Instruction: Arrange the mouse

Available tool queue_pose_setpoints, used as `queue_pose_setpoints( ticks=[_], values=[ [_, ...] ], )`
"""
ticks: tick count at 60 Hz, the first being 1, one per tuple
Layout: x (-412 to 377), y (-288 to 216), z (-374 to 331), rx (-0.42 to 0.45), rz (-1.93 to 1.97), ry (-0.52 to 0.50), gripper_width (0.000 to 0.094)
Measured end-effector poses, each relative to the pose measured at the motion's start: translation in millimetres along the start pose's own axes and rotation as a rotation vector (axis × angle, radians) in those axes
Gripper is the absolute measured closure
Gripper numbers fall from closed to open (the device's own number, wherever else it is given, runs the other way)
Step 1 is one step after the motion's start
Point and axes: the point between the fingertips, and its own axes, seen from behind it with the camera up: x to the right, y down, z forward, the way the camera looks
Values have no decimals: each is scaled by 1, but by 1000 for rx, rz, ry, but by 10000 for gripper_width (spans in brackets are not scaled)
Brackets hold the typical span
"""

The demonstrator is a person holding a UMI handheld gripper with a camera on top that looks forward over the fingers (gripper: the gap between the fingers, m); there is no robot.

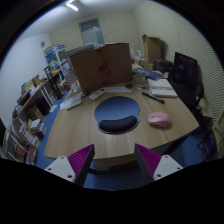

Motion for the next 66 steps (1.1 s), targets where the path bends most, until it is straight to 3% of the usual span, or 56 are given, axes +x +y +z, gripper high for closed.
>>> queue_pose_setpoints(
  ticks=[12,31,43,45,47,54,66],
  values=[
    [22,6,-6,11,28,74,113],
    [158,2,32,11,-22,166,113],
    [222,-12,99,9,-111,128,115],
    [225,-14,108,10,-134,107,39],
    [223,-26,114,43,-159,83,103],
    [221,-46,134,69,-224,4,105],
    [218,-73,163,111,-243,-25,111]
  ],
)
